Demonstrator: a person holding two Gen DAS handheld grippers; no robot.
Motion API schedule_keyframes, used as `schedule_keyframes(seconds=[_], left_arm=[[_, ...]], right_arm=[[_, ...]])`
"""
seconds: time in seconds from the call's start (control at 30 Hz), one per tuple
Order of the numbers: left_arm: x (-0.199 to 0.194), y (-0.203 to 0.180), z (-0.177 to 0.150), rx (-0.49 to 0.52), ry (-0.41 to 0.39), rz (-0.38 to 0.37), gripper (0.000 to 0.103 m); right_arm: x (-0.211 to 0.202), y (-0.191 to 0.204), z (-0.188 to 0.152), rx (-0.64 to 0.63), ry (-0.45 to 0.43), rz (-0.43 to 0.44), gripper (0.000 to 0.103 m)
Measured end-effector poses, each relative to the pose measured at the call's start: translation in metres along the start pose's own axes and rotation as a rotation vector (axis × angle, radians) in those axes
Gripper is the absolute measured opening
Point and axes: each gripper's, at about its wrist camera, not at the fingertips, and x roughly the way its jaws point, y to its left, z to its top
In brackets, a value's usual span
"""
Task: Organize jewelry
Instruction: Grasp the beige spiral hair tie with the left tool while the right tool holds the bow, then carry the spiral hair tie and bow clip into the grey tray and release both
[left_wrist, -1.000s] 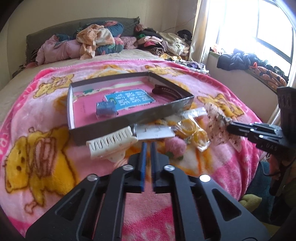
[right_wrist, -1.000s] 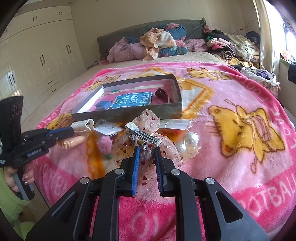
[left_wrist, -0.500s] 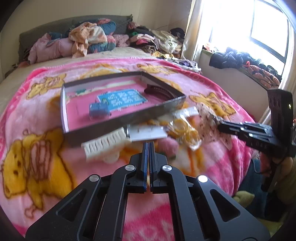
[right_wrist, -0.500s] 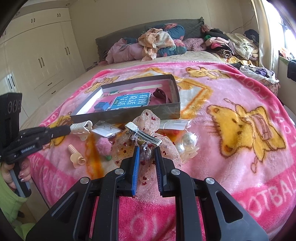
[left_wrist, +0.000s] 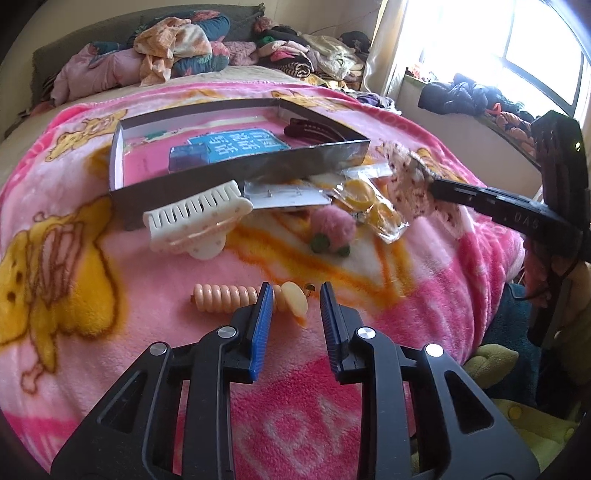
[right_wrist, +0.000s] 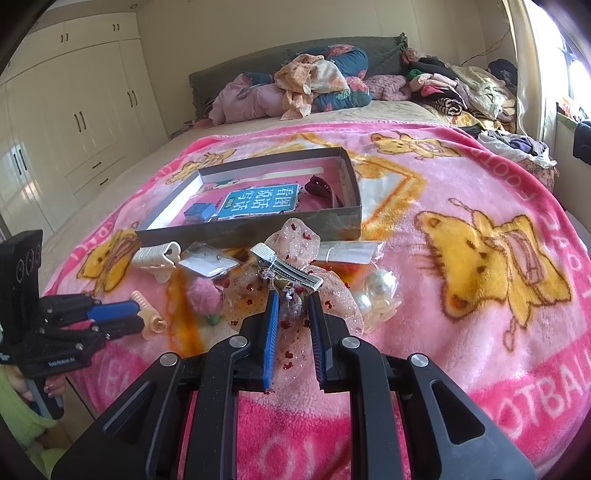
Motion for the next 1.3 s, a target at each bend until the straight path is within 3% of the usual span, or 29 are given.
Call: schedule_keyframes(seconds=[0.07, 0.13, 0.33, 0.57, 0.83, 1.3], left_arm=[[0.003, 0.0, -0.001, 0.001, 0.006, 0.011, 0.019], [0.005, -0.001, -0.001, 0.006, 0.007, 0.029, 0.006], [0.001, -0.002, 0.004, 0.016, -0.016, 0.031, 0.001], [-0.024, -0.007, 0.028, 0.035, -0.121, 0.005, 0.001], [-0.034, -0.002, 0.068, 0.047, -0.227, 0.04, 0.001], [0.007, 0.027, 0.11, -0.024, -0.251, 0.085, 0.001]], right_arm=[[0.002, 0.002, 0.005, -0.004, -0.003, 0.002, 0.016], [0.003, 0.004, 0.008, -0.008, -0.005, 0.006, 0.016], [0.008, 0.013, 0.022, -0.03, -0.016, 0.016, 0.016], [0.012, 0.014, 0.039, -0.036, -0.035, 0.017, 0.016], [0.014, 0.017, 0.059, -0.052, -0.06, 0.014, 0.016], [0.036, 0.005, 0.094, -0.041, -0.084, -0.021, 0.016]])
